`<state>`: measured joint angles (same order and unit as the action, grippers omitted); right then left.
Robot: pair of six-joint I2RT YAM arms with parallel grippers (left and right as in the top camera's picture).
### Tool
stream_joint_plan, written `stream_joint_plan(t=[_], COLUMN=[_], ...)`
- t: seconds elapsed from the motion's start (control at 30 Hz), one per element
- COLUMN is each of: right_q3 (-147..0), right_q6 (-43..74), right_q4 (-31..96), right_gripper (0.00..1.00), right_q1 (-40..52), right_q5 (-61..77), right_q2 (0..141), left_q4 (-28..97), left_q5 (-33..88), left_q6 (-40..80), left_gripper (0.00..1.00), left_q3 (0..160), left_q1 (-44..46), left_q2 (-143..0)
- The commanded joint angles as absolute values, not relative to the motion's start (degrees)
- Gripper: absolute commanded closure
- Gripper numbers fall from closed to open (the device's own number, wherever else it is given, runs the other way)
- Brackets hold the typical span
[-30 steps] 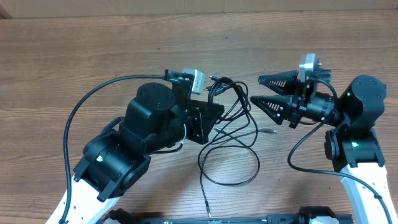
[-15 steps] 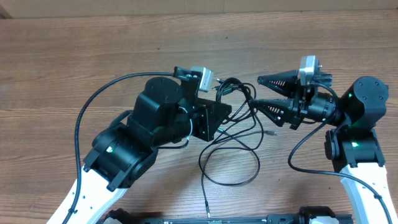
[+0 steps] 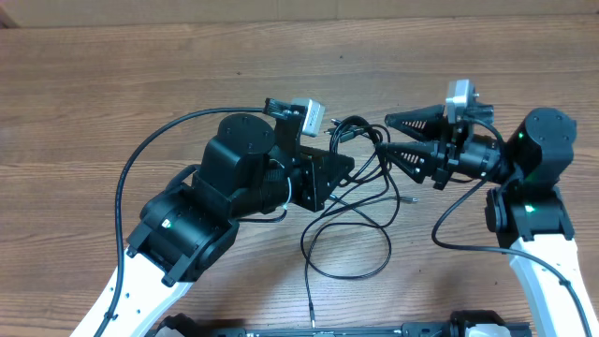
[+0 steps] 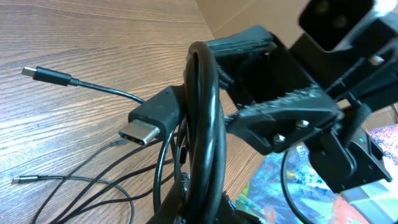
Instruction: Untangle cables
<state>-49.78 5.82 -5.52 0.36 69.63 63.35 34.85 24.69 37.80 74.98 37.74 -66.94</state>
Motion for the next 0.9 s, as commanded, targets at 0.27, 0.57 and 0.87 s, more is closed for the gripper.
stream_joint_plan(t=[0.27,0.57,0.87], right_q3=[-50.63,-50.63,-50.63], right_q6=[4.40,4.40,5.89], right_q4=[-5.96,-5.96,-5.91], right_gripper=[0.80,0.96,0.96], right_q1=[0.30,0.30,0.05], right_q5=[72.34,72.34,69.91], right_q2=[64.55,64.55,64.53], left_q4=[33.61,33.61,33.65], left_q5=[25.52,25.52,25.34], left_q6=[38.85,38.87,38.81], left_gripper=[0.96,0.96,0.96], left_q3=[75.59,75.59,75.59], left_q1=[37.56,37.56,37.52], left_q2=[-67.13,-67.81,-68.14])
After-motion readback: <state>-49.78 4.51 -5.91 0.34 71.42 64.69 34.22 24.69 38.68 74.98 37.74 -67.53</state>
